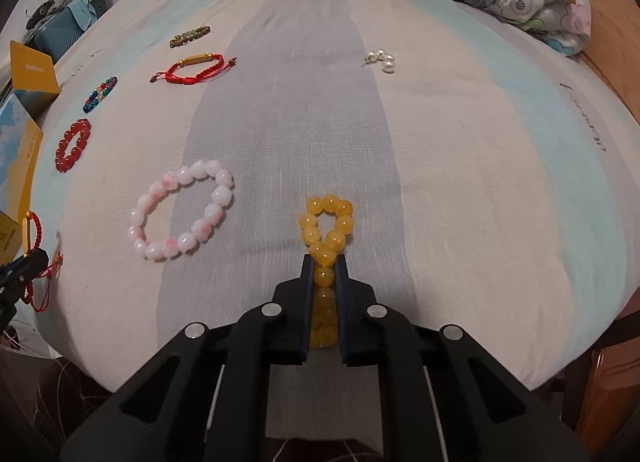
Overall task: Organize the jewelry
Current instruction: 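Carry both bracelets over the white box with both tools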
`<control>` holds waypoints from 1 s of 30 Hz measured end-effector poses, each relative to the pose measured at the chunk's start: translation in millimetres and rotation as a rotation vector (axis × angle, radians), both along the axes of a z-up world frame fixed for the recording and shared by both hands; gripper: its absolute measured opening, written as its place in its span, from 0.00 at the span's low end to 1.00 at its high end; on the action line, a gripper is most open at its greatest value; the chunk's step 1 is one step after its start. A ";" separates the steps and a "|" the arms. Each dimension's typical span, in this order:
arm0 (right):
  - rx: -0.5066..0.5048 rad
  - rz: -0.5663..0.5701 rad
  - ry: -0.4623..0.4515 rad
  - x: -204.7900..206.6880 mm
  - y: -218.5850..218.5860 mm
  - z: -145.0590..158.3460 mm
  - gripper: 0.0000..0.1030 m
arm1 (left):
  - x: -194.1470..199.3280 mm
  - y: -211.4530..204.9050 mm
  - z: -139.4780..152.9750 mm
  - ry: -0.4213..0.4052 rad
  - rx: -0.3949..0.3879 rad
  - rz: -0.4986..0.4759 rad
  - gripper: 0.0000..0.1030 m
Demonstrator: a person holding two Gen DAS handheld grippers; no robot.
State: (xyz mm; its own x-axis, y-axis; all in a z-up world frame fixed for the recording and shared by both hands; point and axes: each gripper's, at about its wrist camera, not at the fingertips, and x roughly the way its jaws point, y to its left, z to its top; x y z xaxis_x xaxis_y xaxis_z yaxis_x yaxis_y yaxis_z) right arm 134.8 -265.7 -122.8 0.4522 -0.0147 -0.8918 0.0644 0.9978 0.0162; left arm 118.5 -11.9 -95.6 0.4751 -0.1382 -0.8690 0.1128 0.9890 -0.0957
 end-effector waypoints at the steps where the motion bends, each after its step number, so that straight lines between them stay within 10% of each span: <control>1: -0.003 -0.002 -0.003 -2.1 -0.2 1.8 0.09 | -1.2 1.1 3.5 -0.002 -0.006 -0.001 0.06; 30: 0.020 -0.055 -0.172 -43.7 4.5 123.9 0.09 | -25.1 18.6 105.0 -0.125 0.022 -0.007 0.07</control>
